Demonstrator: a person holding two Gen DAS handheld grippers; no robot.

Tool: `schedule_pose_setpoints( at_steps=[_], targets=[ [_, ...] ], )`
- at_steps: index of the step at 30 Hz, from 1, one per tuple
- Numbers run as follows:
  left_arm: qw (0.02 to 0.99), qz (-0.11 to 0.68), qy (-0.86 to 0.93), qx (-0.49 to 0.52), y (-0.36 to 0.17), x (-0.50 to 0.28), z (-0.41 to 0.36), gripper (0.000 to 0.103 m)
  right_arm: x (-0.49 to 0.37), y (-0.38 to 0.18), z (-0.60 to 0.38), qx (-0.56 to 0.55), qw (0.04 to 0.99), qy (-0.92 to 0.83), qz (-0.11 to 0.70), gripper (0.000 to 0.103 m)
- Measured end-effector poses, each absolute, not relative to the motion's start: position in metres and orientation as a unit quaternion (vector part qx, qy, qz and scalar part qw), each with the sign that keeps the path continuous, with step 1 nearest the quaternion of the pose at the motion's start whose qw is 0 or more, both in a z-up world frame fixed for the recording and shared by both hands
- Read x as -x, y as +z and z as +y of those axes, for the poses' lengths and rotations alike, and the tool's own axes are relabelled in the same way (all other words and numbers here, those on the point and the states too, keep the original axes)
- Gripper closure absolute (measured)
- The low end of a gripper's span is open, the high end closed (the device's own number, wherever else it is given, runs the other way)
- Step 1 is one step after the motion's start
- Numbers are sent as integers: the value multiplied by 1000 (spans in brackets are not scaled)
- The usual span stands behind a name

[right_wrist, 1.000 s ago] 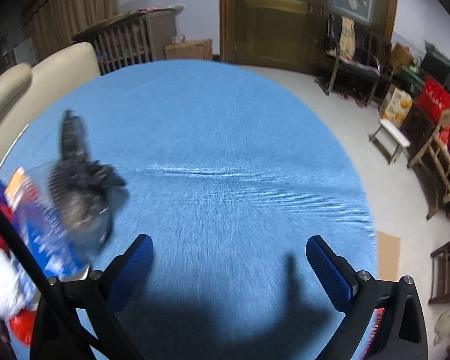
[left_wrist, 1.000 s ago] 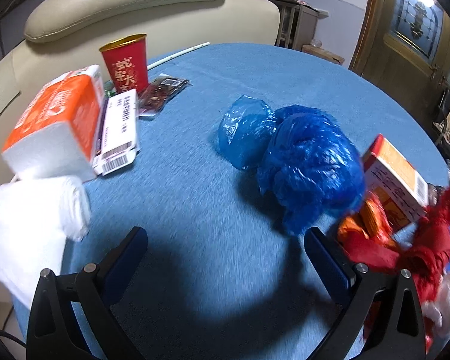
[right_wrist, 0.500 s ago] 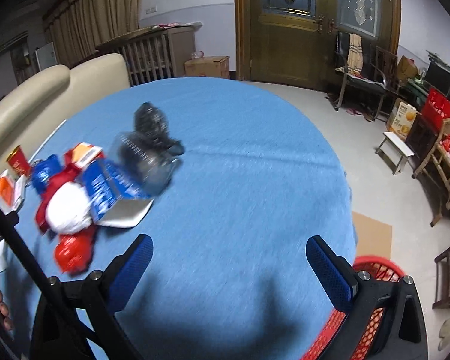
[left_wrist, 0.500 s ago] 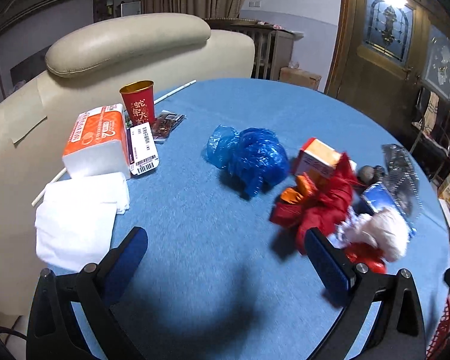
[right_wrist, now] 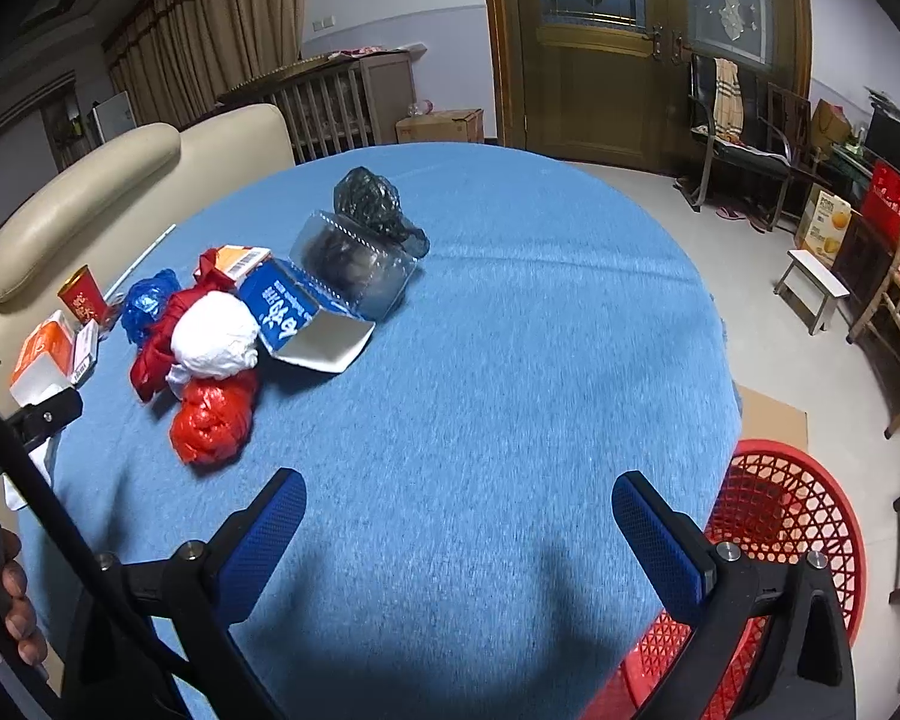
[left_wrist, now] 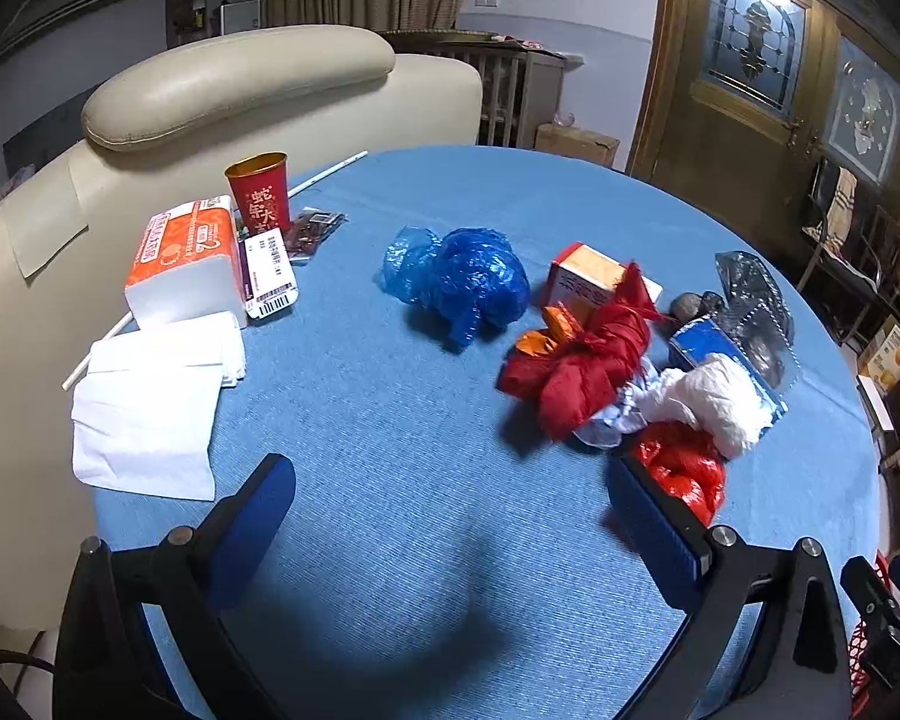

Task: Collect trash
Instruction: 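Move the left tool to the red plastic bag and grasp it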

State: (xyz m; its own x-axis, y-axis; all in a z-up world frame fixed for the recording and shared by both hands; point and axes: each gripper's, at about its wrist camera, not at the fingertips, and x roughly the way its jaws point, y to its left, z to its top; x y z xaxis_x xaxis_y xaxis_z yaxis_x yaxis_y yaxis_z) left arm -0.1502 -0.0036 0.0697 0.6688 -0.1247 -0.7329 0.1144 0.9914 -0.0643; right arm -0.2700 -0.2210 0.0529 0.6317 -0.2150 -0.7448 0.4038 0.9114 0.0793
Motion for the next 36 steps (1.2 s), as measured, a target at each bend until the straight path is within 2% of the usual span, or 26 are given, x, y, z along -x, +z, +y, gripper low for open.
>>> schedule_pose_setpoints(
  at_steps=[36],
  targets=[
    [911,400,-96,-15,72,169,-19,0,272,52,-231,-111,890,-205,392,0]
  ],
)
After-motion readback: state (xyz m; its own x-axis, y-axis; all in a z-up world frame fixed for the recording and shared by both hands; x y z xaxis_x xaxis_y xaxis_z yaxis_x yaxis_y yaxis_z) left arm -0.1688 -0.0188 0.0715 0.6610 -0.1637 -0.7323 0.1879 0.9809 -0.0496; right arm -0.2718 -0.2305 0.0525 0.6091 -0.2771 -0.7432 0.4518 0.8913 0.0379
